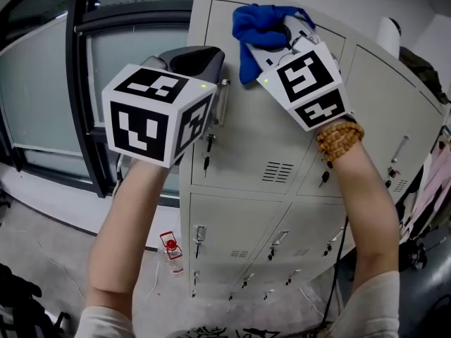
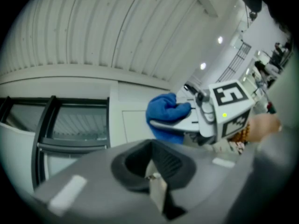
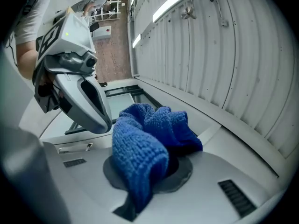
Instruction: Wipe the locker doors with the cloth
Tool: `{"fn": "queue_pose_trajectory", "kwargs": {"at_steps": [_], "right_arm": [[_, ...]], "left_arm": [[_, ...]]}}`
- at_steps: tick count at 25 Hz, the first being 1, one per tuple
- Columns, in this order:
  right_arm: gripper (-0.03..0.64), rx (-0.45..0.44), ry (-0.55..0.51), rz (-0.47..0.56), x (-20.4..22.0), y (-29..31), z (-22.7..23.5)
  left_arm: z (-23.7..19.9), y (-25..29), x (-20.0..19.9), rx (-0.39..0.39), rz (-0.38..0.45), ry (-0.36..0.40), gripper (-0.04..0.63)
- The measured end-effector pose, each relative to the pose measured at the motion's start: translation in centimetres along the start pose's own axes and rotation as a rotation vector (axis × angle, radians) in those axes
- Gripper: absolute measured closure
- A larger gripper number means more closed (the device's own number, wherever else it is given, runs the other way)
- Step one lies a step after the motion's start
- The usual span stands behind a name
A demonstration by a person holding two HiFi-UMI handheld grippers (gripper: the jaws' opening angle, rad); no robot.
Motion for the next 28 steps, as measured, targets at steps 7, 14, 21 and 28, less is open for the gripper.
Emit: {"fn": "queue_pose_trajectory", "kwargs": {"at_steps": [7,14,21,28], "right_arm": [[0.583,0.068,0.042,0.019,1.0,-1.5,2.0],[0.583,0.092,0.092,0.022,3.2,-3.7,0.5],[0.583,0.067,0.093,0.009,6.2,-5.9,-4.3],[0.583,0.034,0.074,-0.028,9.4,-8.0,-10.1]], "left_arm": [[1.4,0.6,-0.3,0.031,0.003,0.006,0.592],[3.2,0.4,1.3,0.065,-0.015,-0.019,0.592],[5.5,-0.2,3.1,0.081,-0.038,-0.043,0.592],[7.9,-1.3,6.1,0.091,-0.070,-0.079,0.592]]}}
Point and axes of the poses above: the fingertips, and each gripper's own axes: y forward along the fingers, z to its right, x out of its underside, the point moved 8 cm from there along -y, backward along the fingers, and after that the axes turned 10 degrees about y, right-handed, at the moved point
